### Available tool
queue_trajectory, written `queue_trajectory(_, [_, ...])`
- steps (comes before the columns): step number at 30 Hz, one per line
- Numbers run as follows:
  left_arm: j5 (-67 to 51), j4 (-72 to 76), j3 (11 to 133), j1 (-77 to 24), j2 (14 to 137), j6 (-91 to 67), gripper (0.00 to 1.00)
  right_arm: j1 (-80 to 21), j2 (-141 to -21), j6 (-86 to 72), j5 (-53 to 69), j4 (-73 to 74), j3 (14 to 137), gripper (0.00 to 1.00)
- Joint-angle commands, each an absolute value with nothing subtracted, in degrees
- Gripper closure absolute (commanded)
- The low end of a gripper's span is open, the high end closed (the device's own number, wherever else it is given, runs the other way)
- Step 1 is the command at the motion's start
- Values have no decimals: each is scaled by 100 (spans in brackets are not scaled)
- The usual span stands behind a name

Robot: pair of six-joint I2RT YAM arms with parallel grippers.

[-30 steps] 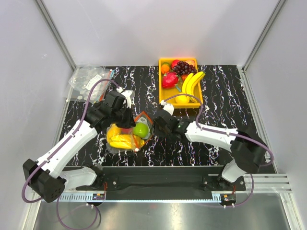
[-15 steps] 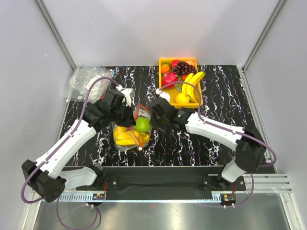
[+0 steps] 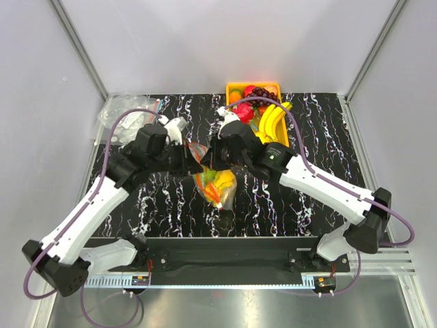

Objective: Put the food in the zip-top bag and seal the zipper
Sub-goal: Adjust the zipper food storage bag at the center of the board.

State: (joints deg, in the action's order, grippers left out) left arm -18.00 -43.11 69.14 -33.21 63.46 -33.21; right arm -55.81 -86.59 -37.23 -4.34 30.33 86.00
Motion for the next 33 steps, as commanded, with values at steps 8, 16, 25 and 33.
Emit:
queue_trajectory(8, [-1468,-3339,6618,-3278,5659,-3674,100,-5669,-8490,-3770,-202,3103,8121,100])
queue_trajectory(16, [-1213,-4086,7532,-3270,5687,-3340,100,-5678,-8157,-3727,-176,3287,8473,100])
queue_trajectory(25, [-1881,-2674,5837,-3348,6116,-3595,100,-5651,-8261,-4139,-18,2392,7006,100])
queue_trajectory(33, [-1766,-2979,6266,-3656,6486,-3033,89,-5660,-8210,-4210,35,2391,6742,100])
